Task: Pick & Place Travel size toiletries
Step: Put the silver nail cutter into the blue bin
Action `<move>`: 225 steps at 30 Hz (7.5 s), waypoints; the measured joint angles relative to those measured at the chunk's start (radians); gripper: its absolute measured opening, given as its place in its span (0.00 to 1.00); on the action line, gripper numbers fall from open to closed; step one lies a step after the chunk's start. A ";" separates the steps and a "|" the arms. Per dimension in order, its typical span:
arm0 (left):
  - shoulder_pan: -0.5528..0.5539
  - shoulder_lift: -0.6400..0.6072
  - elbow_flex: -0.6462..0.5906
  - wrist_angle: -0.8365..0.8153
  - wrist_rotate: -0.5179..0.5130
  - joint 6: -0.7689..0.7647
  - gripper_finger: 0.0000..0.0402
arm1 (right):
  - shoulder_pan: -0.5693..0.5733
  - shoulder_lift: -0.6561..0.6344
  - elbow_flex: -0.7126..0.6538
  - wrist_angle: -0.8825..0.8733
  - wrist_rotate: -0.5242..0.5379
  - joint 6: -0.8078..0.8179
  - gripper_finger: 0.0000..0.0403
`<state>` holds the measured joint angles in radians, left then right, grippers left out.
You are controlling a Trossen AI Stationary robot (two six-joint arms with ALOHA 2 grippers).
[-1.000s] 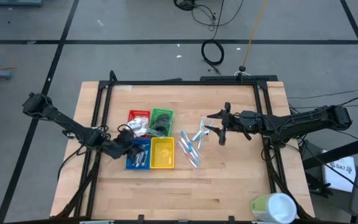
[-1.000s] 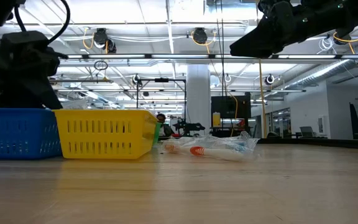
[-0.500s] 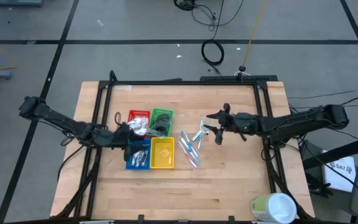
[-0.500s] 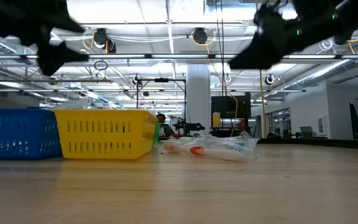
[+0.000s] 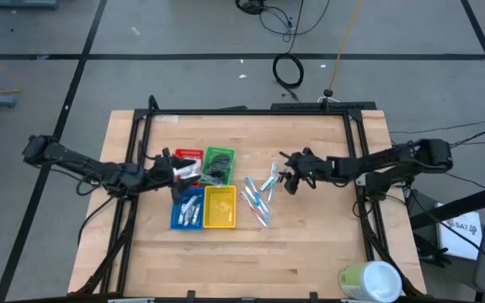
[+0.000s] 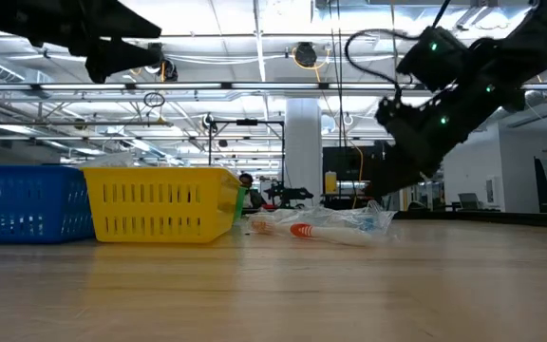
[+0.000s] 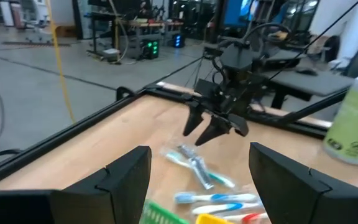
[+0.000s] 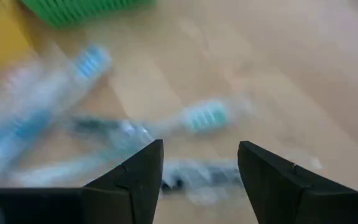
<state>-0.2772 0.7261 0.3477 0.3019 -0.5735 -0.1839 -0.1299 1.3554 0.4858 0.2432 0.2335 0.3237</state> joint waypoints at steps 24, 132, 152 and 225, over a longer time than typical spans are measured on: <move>0.076 0.000 -0.001 -0.093 -0.002 -0.110 0.66 | -0.139 0.138 0.005 -0.083 0.077 0.042 0.42; 0.075 0.000 -0.002 -0.127 -0.002 -0.138 0.66 | 0.019 0.230 0.036 -0.098 0.069 0.064 0.48; 0.075 0.000 -0.002 -0.126 -0.003 -0.138 0.66 | 0.020 0.194 0.032 -0.094 -0.007 -0.104 0.11; 0.247 1.009 0.451 0.740 0.581 0.252 0.63 | 0.118 0.324 0.146 1.239 -0.423 -0.441 0.11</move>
<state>-0.0299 1.7348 0.7986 1.0416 0.0075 0.0683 -0.0116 1.6791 0.6323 1.4818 -0.1891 -0.1173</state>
